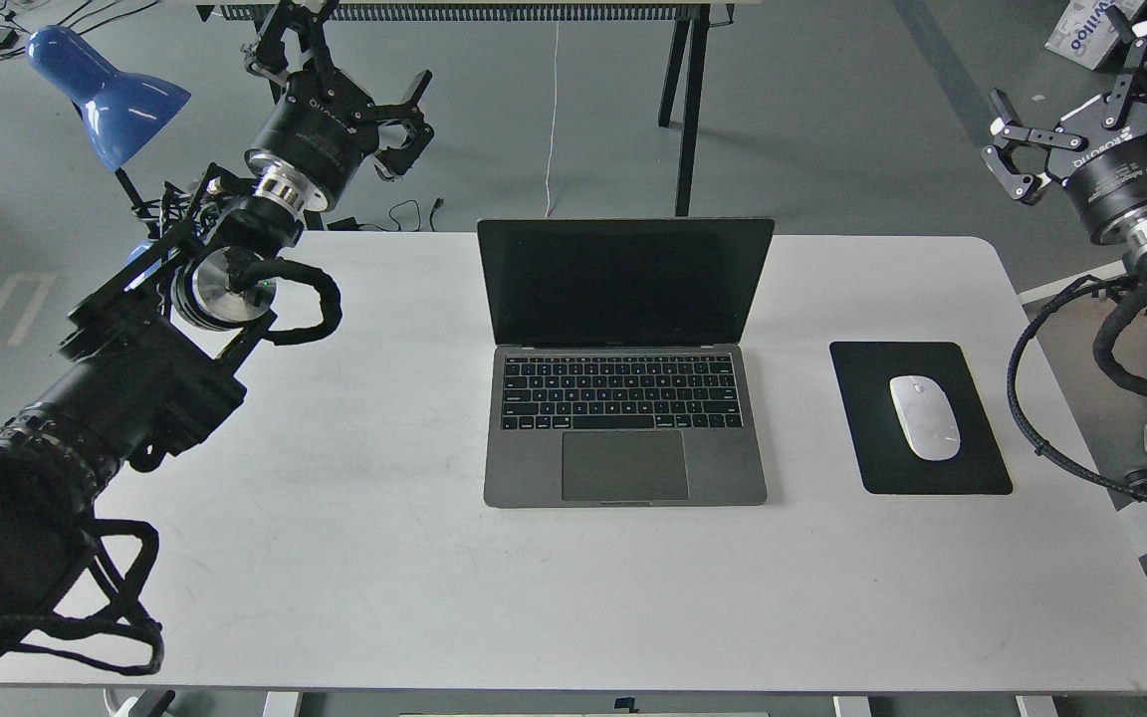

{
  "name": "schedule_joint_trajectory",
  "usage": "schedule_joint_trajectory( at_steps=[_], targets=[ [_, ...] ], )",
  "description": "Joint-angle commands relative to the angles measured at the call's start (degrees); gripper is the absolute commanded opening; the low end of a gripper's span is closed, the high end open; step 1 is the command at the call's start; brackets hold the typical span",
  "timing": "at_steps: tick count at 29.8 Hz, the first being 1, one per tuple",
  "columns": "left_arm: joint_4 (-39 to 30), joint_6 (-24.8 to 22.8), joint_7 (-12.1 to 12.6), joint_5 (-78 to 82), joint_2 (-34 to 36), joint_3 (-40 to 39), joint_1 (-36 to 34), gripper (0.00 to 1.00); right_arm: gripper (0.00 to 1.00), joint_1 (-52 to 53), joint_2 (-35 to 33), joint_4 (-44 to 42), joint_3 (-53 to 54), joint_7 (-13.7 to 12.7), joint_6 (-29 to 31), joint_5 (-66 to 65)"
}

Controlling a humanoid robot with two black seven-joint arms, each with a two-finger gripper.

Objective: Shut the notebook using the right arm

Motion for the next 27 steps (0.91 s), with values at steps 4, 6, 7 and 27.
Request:
schedule_joint_trajectory(
  at_steps=[4, 6, 7, 27],
  targets=[
    [-0.01, -0.01, -0.09, -0.09, -0.10, -0.08, 0.00, 1.00, 1.00, 17.27, -1.39, -6.78, -22.96, -0.21, -0.05, -2.45],
    [-0.01, -0.01, -0.09, -0.09, -0.10, -0.08, 0.00, 1.00, 1.00, 22.64, -0.51, -8.81, -31.31, -0.39, -0.32, -2.98],
    [-0.01, -0.01, -0.09, 0.00, -0.10, -0.08, 0.00, 1.00, 1.00, 24.75, 0.19, -9.51, -35.10, -0.39, -0.75, -2.90],
    [-0.10, -0.10, 0.00, 0.18, -0.01, 0.01, 0.17, 1.00, 1.00, 22.14, 17.16, -10.49, -41.20, -5.39, -1.28, -2.11]
  ],
)
